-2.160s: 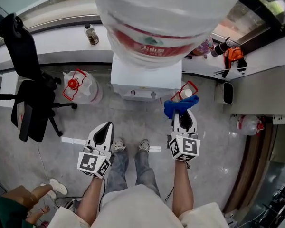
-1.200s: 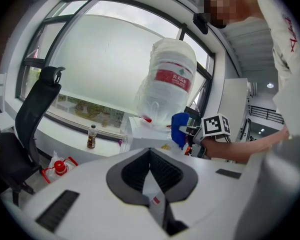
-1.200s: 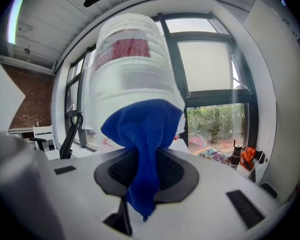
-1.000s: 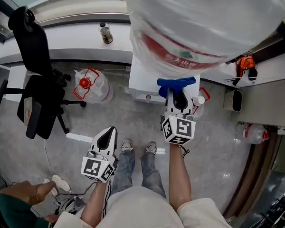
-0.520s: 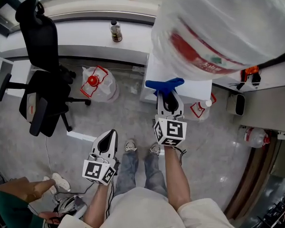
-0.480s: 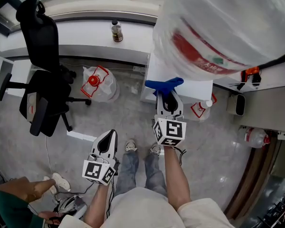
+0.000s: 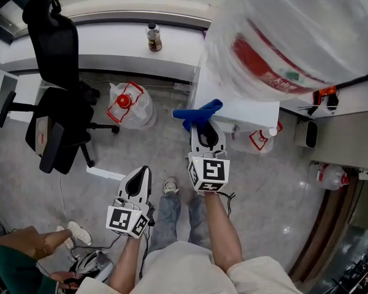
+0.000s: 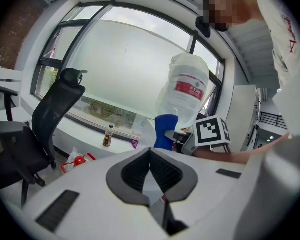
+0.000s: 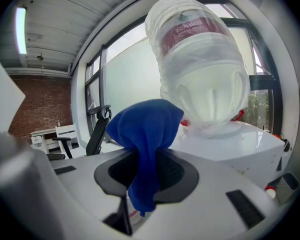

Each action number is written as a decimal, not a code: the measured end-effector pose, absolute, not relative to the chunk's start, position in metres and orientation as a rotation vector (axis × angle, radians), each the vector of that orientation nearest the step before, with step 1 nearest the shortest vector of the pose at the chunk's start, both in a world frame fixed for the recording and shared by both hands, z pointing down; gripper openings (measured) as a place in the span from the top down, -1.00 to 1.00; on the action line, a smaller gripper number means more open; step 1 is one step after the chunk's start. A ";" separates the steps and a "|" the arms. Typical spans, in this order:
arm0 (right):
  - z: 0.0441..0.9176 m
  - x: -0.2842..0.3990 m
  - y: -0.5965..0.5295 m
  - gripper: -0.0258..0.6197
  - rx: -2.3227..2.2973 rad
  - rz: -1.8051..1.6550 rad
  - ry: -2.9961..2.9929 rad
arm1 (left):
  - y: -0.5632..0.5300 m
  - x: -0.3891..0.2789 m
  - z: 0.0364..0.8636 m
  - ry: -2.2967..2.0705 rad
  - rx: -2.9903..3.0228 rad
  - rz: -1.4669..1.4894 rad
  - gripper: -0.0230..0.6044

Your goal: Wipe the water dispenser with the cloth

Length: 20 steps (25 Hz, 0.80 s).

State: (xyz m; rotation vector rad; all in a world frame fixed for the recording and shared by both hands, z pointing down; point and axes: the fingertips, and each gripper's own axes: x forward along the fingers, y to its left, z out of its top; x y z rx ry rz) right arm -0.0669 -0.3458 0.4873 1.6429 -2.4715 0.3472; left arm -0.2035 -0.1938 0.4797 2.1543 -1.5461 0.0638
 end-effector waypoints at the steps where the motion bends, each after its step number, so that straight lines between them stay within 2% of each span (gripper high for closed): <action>1: 0.489 -0.066 -0.343 0.60 1.646 0.357 -2.468 | -0.193 -0.202 0.480 -1.543 2.160 0.067 0.89; 20: 0.532 -0.065 -0.329 0.60 1.646 0.364 -2.424 | -0.235 -0.159 0.510 -1.518 2.256 0.162 0.89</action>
